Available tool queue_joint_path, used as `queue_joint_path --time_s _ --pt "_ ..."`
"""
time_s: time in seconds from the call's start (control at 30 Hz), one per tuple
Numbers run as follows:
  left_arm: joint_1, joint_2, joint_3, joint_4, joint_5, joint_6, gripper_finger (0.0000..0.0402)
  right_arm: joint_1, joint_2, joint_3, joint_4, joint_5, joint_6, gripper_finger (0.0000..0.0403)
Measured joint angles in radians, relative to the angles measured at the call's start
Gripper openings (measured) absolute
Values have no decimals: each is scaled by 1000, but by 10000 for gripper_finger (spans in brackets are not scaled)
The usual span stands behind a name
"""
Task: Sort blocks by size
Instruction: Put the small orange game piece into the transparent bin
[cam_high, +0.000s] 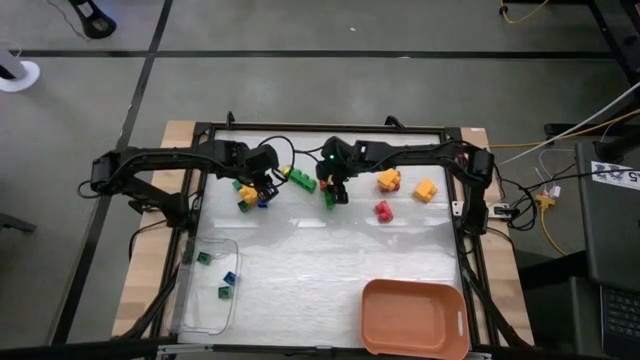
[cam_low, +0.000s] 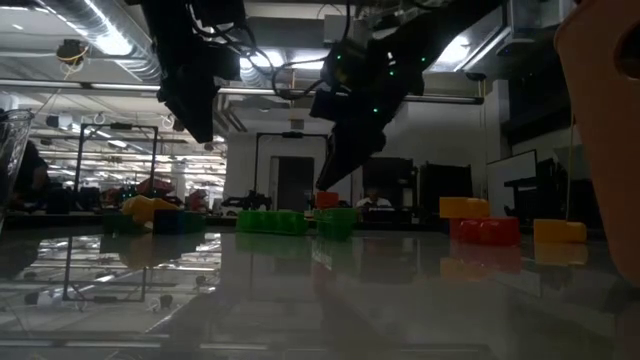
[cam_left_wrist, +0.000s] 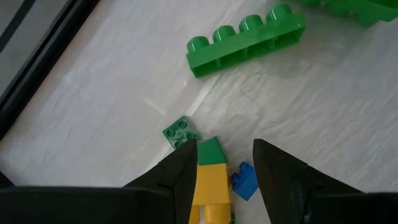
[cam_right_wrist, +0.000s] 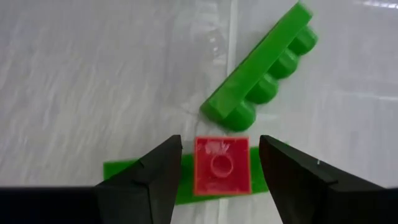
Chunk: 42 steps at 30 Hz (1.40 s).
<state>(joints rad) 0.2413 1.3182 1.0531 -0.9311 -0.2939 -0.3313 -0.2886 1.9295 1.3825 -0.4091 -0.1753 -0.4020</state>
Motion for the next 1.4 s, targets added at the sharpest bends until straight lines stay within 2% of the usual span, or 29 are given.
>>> queue_joint_path --time_s 0.47,0.57,0.67,0.83,1.0,1.2,1.4 --pt "0 0 0 0 0 0 143 0 55 -1 16 9 -4 207" --pt "0 0 0 0 0 1 143 0 55 -1 16 12 -4 177" --pt "0 0 0 0 0 -1 143 0 55 -1 15 43 -5 132" --pt "0 0 0 0 0 -1 143 0 55 -1 15 37 -5 55" --pt "0 0 0 0 0 -1 143 1 54 1 11 42 -5 13" --pt "-1 0 0 27 1 5 143 1 53 57 -66 33 -5 11" --pt "-7 38 0 168 70 136 143 0 52 93 -120 -2 -4 57"
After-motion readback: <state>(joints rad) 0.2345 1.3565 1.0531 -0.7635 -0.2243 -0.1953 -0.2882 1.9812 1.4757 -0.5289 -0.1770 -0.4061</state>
